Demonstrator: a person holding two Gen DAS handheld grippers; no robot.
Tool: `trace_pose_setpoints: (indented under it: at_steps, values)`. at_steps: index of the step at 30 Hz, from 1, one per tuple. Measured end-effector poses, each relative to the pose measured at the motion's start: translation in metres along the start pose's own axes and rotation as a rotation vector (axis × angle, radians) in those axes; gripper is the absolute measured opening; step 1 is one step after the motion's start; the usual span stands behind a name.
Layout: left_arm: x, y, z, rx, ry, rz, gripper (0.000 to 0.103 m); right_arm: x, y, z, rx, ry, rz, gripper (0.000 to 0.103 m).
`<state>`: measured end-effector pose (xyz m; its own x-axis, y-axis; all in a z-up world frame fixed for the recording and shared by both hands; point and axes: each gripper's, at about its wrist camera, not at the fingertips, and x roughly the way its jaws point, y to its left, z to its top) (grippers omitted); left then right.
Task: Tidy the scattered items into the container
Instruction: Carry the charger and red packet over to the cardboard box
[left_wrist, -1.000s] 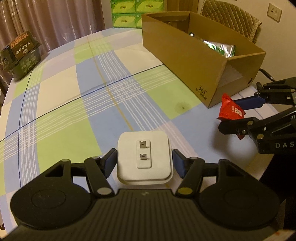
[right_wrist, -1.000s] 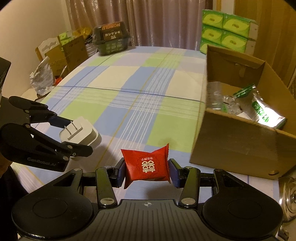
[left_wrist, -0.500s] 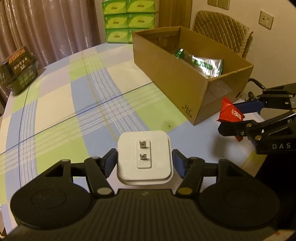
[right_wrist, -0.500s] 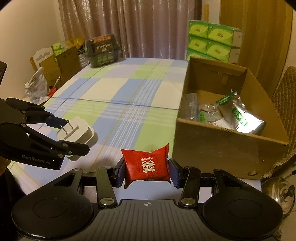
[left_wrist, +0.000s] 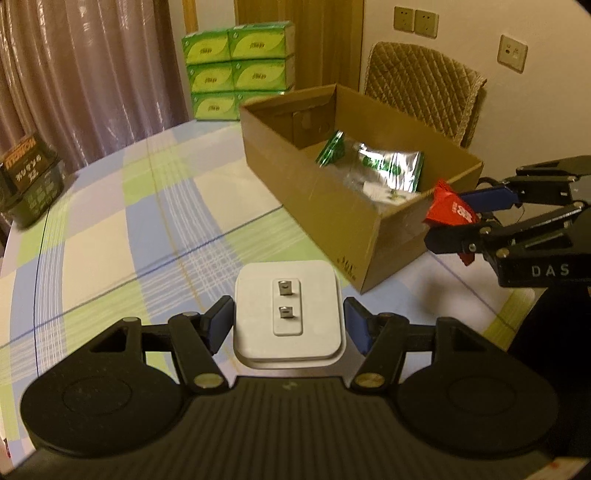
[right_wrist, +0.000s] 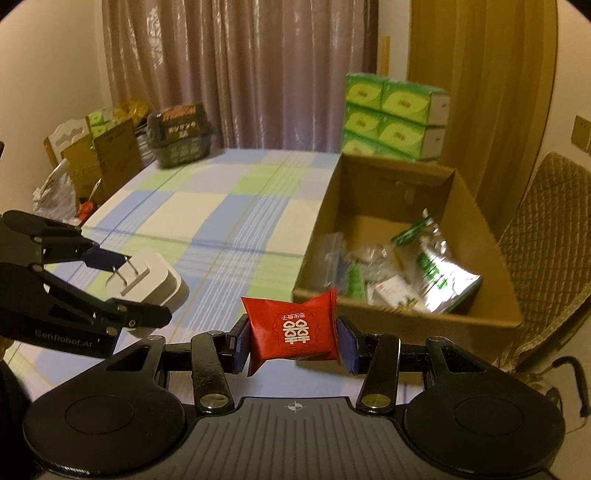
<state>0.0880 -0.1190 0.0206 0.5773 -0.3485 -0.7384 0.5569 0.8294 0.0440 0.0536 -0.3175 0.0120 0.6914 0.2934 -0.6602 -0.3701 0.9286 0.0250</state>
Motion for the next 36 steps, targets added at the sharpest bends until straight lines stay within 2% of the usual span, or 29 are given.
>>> trace_pose_setpoints:
  at_steps: [20, 36]
  values:
    - [0.007, -0.036, 0.063, 0.061, -0.08, -0.059, 0.06, -0.016, -0.05, 0.033, 0.027, -0.069, -0.086, 0.045]
    - [0.036, -0.048, 0.102, 0.068, -0.095, -0.083, 0.06, 0.003, -0.088, 0.048, 0.027, -0.06, -0.129, 0.045]
